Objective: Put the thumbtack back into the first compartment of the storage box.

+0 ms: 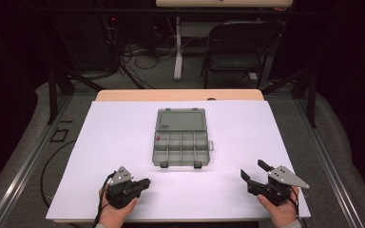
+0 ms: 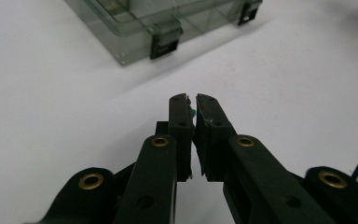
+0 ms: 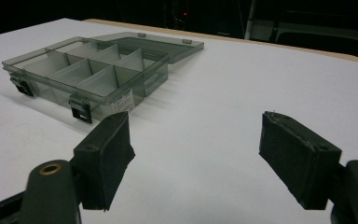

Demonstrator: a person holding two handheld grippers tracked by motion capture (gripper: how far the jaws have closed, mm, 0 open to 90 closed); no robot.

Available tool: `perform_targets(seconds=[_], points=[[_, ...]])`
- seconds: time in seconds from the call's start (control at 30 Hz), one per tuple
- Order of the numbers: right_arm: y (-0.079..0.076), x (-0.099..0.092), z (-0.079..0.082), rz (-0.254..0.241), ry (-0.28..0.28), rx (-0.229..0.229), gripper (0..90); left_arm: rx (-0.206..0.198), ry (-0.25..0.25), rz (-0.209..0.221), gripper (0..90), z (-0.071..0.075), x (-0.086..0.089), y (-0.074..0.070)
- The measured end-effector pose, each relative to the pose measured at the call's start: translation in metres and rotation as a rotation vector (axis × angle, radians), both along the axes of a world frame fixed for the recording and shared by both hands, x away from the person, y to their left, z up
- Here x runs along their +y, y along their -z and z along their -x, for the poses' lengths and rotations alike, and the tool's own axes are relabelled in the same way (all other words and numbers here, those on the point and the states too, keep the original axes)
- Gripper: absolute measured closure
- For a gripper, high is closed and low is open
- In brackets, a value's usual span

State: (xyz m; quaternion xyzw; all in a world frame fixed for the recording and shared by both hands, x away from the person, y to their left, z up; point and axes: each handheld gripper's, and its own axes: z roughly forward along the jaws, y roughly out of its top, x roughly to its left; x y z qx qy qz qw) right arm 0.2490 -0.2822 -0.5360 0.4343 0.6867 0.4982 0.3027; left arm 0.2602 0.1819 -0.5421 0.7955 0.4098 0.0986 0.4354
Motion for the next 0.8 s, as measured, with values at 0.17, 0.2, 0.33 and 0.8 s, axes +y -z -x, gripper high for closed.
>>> perform_targets(seconds=[0.17,0.2,0.33,0.8], points=[[0.000,0.000,0.000,0.001,0.000,0.000,24.2,-0.018,-0.046,0.011,85.2,-0.002,0.010,-0.002],[0.000,0.000,0.000,0.001,0.000,-0.001,24.2,-0.021,-0.047,0.006,85.3,-0.002,0.011,-0.003],[0.000,0.000,0.000,0.000,-0.002,0.002,24.2,-0.030,-0.055,0.013,85.3,-0.002,0.012,-0.003],[0.001,0.000,0.000,0.002,0.002,0.005,24.2,-0.057,-0.058,0.043,85.2,-0.009,0.012,-0.019]])
